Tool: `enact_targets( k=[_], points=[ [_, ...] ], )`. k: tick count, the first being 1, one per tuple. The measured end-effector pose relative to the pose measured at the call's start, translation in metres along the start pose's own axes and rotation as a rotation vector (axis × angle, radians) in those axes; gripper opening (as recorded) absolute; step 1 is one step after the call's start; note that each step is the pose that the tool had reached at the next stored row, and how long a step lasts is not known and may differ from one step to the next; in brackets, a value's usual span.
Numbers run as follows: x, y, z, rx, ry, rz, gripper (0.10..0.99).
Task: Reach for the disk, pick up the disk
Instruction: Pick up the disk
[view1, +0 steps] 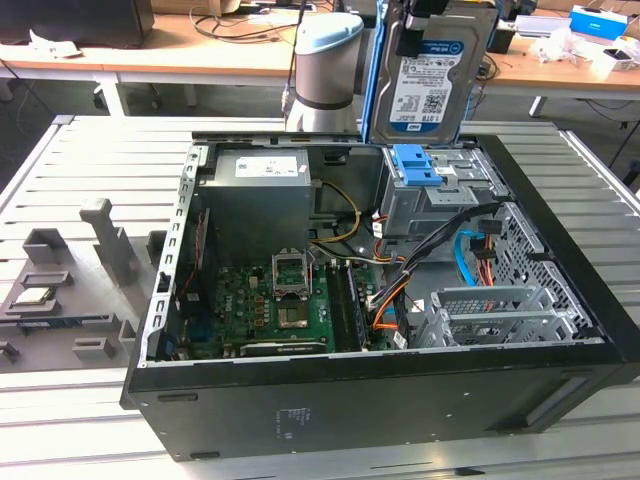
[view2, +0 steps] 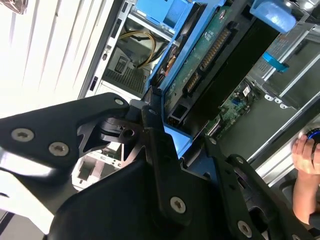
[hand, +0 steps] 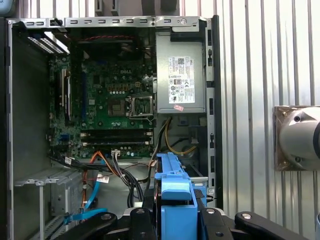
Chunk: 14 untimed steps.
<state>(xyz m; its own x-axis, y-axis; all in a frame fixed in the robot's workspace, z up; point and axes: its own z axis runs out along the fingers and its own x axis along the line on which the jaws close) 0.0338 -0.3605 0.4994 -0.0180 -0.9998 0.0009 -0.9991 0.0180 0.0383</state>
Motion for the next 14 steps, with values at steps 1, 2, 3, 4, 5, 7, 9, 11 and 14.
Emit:
enact_targets(
  k=[1,2,3,4,5,7,9,11,14],
  points=[
    [0.0016,0.0,0.0,0.0,-0.0001,0.0,0.369],
    [0.0028,-0.0001,0.0,0.0,0.0,0.0,0.369],
    [0.0036,-0.0001,0.0,0.0,0.0,0.0,0.369],
    [0.0046,-0.0001,0.0,0.0,0.0,0.0,0.369],
    [0.0054,-0.0001,0.0,0.0,0.0,0.0,0.369],
    [0.007,-0.0001,0.0,0.0,0.0,0.0,0.369],
    [0.0101,-0.0002,0.0,0.0,0.0,0.0,0.369],
    [0.0116,-0.0002,0.0,0.0,0.0,0.0,0.369],
    [0.0145,-0.0002,0.0,0.0,0.0,0.0,0.369]
  ],
)
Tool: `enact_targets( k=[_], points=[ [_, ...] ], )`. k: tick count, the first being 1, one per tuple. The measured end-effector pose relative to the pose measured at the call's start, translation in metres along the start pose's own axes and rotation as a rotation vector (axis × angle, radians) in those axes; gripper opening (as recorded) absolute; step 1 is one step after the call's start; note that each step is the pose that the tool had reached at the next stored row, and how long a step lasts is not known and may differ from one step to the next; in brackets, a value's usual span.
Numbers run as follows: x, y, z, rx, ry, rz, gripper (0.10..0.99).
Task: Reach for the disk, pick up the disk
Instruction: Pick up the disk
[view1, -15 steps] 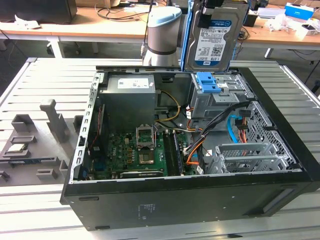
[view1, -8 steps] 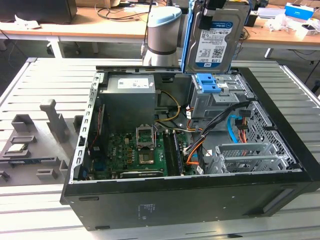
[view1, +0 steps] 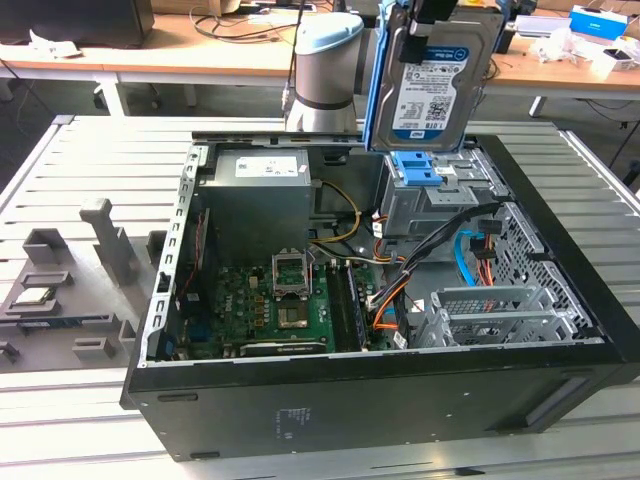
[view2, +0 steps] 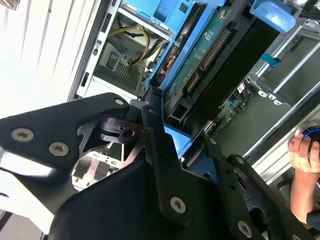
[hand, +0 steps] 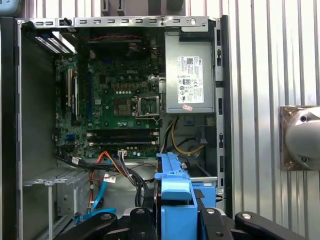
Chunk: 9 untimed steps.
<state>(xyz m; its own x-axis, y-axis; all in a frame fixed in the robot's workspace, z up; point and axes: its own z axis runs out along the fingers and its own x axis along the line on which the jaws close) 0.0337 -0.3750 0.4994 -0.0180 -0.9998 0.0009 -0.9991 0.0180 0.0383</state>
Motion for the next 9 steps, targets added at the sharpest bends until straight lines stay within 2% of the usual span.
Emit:
enact_targets(
  k=[9],
  points=[
    [0.0075,-0.0002,0.0,0.0,0.0,0.0,0.369]
  ],
)
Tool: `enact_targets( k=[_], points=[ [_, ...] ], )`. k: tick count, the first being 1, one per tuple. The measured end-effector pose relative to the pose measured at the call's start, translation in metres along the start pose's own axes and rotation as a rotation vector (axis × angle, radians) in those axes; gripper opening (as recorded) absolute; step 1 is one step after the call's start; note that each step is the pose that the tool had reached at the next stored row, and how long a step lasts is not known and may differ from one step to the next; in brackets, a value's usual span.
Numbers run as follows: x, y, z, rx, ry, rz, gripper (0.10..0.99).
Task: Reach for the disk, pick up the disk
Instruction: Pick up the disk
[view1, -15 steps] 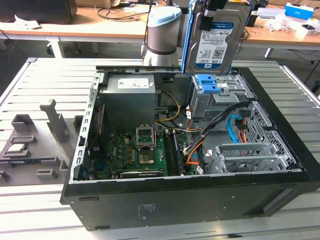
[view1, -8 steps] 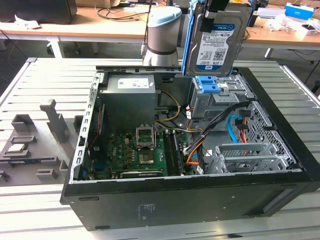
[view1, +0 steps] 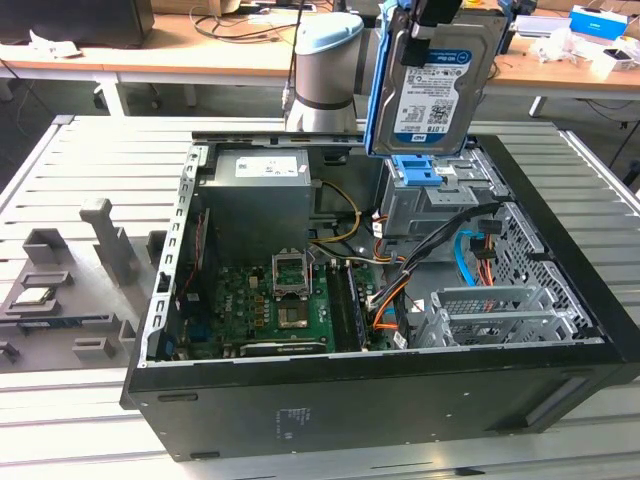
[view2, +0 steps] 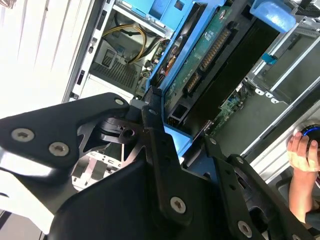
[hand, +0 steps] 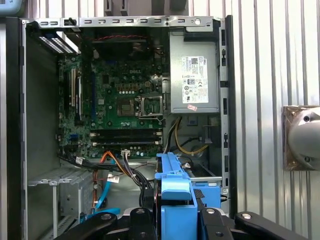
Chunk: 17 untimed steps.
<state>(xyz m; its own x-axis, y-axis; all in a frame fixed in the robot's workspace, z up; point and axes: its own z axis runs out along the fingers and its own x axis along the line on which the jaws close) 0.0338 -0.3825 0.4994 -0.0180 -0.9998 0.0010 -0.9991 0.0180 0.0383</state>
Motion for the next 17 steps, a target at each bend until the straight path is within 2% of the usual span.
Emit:
enact_targets(
  k=[17],
  points=[
    [0.0145,-0.0003,0.0,0.0,0.0,0.0,0.369]
  ],
)
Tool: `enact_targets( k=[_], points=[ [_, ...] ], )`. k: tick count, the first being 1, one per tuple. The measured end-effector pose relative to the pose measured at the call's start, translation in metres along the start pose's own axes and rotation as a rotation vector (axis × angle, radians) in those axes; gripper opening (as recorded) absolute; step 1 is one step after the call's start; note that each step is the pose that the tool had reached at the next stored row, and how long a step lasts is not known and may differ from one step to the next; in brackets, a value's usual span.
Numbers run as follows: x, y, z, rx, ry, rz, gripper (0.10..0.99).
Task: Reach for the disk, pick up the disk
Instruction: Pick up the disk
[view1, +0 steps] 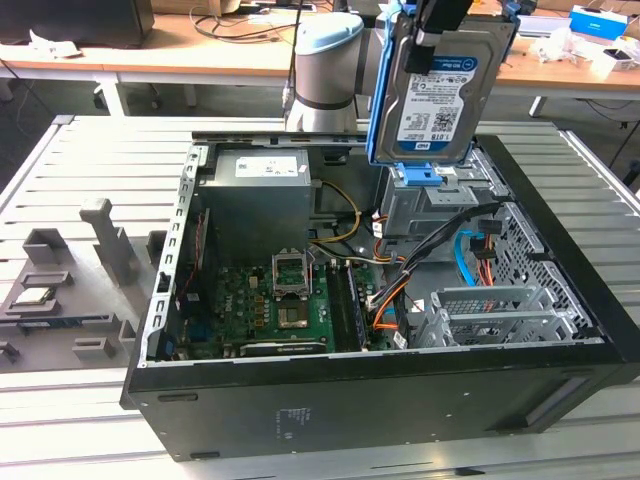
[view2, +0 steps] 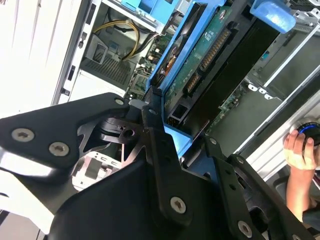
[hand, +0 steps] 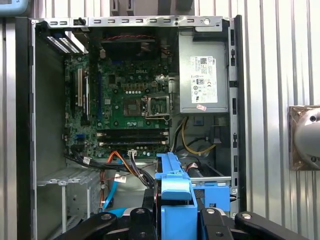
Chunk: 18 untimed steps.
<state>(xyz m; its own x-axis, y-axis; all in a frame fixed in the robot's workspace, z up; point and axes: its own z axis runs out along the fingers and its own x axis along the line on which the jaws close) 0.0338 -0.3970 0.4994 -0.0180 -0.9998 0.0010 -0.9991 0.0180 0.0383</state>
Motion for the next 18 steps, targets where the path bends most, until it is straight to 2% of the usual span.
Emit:
enact_targets(
  k=[2,8,12,16,18],
  points=[
    [0.0024,-0.0001,0.0,0.0,0.0,0.0,0.369],
    [0.018,0.0,0.0002,0.0,0.0,0.0,0.369],
    [0.0211,0.0051,0.0006,0.0,-0.0001,0.0,0.369],
    [0.0224,0.0192,0.0013,0.0,0.0,0.0,0.369],
    [0.0225,0.0296,0.0018,0.0,-0.0001,0.0,0.369]
  ],
)
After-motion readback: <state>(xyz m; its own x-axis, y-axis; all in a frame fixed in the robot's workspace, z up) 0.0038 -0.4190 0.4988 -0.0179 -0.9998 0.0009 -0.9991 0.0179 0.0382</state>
